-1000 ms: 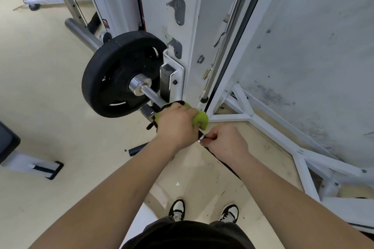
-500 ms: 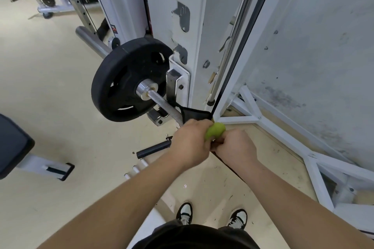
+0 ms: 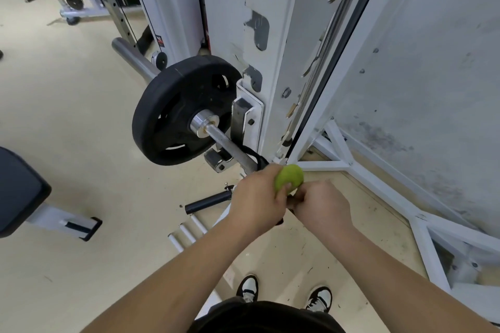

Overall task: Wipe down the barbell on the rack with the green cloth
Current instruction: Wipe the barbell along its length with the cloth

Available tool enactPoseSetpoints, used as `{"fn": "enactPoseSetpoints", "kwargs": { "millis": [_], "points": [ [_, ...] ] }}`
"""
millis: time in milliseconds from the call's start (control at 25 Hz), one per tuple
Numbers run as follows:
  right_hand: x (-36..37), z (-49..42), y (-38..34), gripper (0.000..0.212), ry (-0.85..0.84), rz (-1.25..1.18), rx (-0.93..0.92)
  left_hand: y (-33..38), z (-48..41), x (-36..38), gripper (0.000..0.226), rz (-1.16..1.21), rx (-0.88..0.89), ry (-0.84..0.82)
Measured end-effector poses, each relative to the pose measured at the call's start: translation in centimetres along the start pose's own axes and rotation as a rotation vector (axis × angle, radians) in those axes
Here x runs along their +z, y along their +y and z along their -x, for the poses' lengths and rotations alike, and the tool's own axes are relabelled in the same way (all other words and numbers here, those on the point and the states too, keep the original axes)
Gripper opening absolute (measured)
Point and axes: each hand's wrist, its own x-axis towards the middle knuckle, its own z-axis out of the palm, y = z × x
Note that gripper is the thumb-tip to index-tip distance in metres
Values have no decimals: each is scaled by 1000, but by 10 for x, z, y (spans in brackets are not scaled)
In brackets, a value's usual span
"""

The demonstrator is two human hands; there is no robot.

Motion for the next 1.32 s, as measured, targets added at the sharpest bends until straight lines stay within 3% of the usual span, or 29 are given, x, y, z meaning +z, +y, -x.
{"fn": "enactPoseSetpoints", "kwargs": {
  "millis": [80,200,280,360,440,680,880,1000,1120,1320],
  "points": [
    [-2,-4,-3,19,11,19,-42,-12,-5,-27,27,62,-77,120],
    [-2,-14,-19,29,32,-61,-127,-32,-24,-74,25,10,-126,483],
    [3,-24,-34,17,21,-43,-175,-49,-39,-84,27,-128,-109,609],
    [9,-30,-46,31,13,1,-175,-68,-58,-67,27,-339,-93,490],
    [13,-38,-50,29,33,28,-166,-86,-70,-47,23,-459,-103,304],
    [15,-43,-52,21,52,77,-183,-89,-81,-57,26,-426,-97,246],
    [16,-43,-51,20,55,86,-198,-97,-59,-77,28,-517,189,18],
    [15,-44,-51,29,53,92,-191,-97,-82,-87,24,-635,40,111],
    [16,-46,-52,29,51,94,-176,-81,-94,-83,16,-558,-96,168],
    [15,-42,-51,21,64,58,-176,-80,-47,-65,13,-588,257,-22]
  ]
}}
